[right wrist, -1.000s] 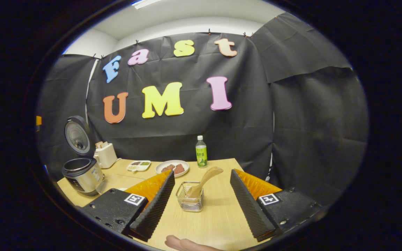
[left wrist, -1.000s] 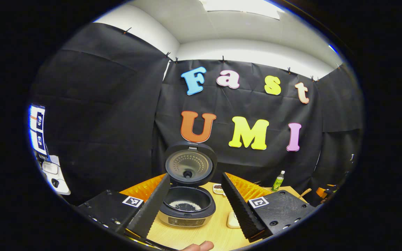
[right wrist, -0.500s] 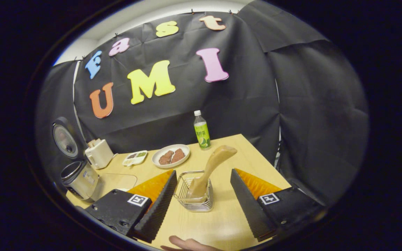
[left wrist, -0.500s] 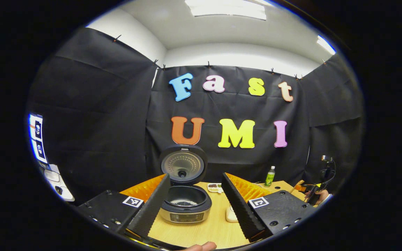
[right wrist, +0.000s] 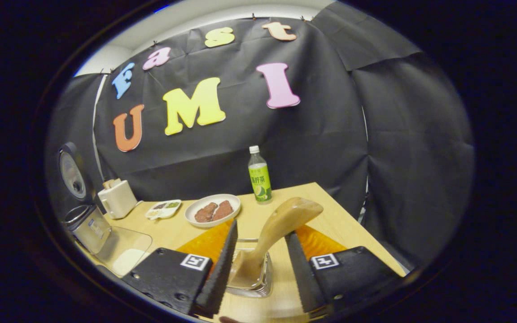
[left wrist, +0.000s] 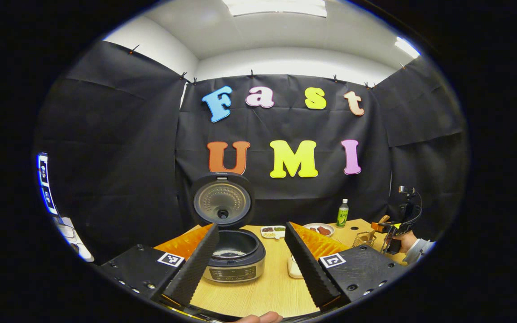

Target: Close the left gripper, press the button to open the rice cooker; take a wooden spoon from the chopstick holder with the right hand, scoop a spoonful of rice and pour it into the rice cooker, then put the wooden spoon back into the chopstick holder.

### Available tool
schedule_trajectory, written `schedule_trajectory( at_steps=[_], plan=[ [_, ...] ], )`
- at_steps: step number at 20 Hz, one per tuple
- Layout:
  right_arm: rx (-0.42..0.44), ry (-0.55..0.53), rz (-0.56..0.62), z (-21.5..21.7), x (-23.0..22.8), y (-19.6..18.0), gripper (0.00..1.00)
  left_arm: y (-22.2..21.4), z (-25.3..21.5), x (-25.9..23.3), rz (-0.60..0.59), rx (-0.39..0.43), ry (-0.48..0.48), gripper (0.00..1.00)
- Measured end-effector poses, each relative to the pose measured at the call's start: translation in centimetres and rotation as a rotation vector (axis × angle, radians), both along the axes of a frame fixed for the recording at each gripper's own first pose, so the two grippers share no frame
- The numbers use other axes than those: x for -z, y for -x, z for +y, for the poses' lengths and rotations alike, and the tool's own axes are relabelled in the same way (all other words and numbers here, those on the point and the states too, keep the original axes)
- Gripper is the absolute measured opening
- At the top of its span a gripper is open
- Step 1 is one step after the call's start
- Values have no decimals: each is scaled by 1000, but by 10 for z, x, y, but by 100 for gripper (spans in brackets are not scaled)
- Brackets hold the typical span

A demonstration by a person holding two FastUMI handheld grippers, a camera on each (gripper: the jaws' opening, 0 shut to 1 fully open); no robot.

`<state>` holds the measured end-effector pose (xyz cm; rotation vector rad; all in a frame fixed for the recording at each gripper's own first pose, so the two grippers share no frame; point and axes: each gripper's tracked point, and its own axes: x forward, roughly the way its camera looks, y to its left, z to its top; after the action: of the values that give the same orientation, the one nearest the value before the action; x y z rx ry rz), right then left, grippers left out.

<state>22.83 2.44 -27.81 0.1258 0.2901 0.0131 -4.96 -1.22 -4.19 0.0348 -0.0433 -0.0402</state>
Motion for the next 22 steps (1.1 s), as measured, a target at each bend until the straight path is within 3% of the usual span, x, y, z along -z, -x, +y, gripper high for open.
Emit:
schedule_trajectory(
  at_steps=[1,3,6,9,11,12,17,19,22],
  plan=[
    [7,-20,-7,-1,1,-3,48,-1,-2,2,-2,6,-9,94],
    [30,-23,1,5,-1,3,31,1,-1,6,0,-3,-29,94],
    [17,-22,7,23,-3,2,27,7,-2,3,-17,0,-42,94],
    [44,38,-14,23,-11,-2,22,13,-4,-12,-58,36,8,94],
    [1,43,-25,35,-15,-2,21,18,3,-16,-70,28,27,100],
    [-27,44,-26,41,-18,0,21,21,6,-18,-76,27,33,96],
    [-60,89,-172,44,-72,13,18,28,13,-13,-81,19,19,96],
    [-65,154,-218,49,-93,21,15,28,13,-10,-76,21,13,96],
    [-130,200,-236,79,-114,36,11,28,12,-7,-70,23,10,96]
  ],
)
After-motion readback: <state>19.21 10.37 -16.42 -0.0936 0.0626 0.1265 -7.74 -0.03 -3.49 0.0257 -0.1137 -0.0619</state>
